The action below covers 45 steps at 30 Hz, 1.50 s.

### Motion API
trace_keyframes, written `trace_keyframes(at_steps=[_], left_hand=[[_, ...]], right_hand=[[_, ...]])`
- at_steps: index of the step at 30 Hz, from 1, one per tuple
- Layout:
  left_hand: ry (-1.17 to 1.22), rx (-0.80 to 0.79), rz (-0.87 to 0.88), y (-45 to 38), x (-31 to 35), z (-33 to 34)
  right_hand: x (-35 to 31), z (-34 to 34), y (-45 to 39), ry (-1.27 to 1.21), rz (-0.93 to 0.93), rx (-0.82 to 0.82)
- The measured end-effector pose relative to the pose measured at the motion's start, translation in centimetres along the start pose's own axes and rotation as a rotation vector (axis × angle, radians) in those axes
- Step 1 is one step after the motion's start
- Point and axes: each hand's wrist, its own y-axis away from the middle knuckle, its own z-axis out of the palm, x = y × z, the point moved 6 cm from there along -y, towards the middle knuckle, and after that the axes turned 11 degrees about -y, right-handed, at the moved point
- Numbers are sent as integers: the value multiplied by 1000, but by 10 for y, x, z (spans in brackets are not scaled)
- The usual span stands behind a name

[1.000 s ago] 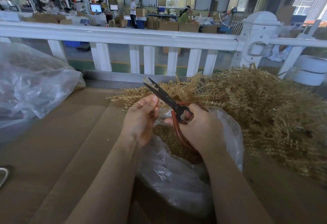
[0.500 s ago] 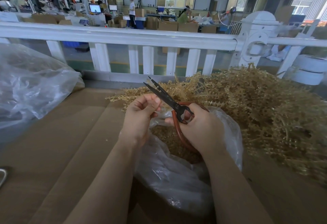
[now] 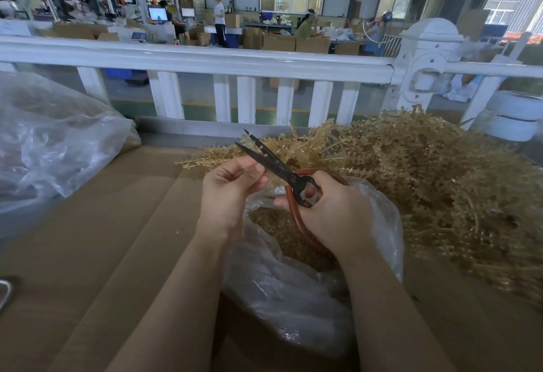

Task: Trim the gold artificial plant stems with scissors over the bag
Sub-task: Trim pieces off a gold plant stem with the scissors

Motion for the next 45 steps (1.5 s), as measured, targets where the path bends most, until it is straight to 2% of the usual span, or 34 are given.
trace_keyframes(at_steps=[14,28,34,39,45], left_hand=[[-47,-33,0,1,2,5],[-43,-83,17,2,4,5],[-25,-56,7,2,4,3],[-110,-19,53,2,3,1],[-134,-95,42,2,-2,7]], right_hand=[[3,1,1,-49,-20,27],[8,4,1,-64,0,-23],[7,1,1,-39,12,-46],[7,2,1,-56,21,-59],[9,5,2,-88,29,-51]])
